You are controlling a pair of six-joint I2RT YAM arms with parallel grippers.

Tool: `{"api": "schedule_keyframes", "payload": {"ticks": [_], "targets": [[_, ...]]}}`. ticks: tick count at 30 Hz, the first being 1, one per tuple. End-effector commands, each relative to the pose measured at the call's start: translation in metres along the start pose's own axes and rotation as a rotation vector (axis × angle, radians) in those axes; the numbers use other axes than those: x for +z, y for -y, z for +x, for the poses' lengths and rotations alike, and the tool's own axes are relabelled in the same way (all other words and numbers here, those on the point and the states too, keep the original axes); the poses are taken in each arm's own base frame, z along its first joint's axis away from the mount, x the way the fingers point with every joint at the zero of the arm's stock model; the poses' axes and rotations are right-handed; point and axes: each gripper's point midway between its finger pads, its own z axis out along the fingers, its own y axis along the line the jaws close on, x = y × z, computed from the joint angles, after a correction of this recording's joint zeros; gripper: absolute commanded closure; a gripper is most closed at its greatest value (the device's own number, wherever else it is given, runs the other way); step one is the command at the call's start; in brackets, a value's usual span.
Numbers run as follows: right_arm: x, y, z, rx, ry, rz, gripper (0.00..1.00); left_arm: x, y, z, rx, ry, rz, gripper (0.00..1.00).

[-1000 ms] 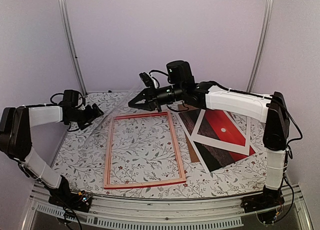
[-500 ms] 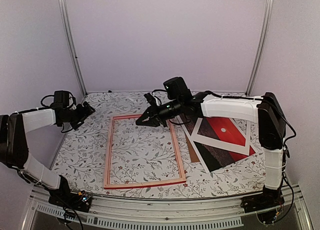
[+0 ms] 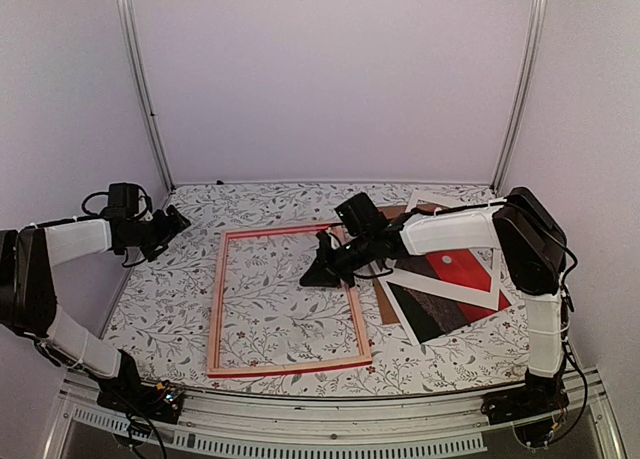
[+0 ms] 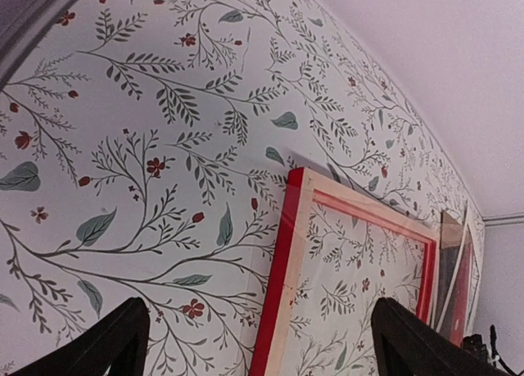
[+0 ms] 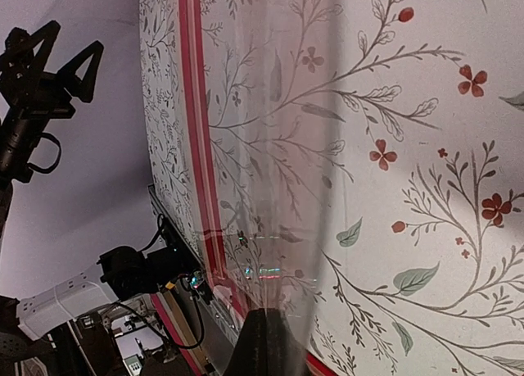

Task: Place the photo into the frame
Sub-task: Place the glass panel at the frame body.

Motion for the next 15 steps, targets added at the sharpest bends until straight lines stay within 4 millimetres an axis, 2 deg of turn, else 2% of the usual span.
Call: {"api": "schedule_keyframes", "payload": {"ticks": [1,9,15], "targets": [[-0.008,0.004,-0.003,0.014,0.045,0.026,1.0,-0.003,0.001,-0.002,0.011,0.018,0.013,0.04],[-0.013,0.018,0.002,0.04,0.058,0.079,1.0,-0.003,0.004,-0.001,0.022,0.016,0.019,0.04],[-0.016,0.021,0.002,0.034,0.071,0.104,1.0,0.001,0.013,0.004,0.057,0.006,0.019,0.04]]}}
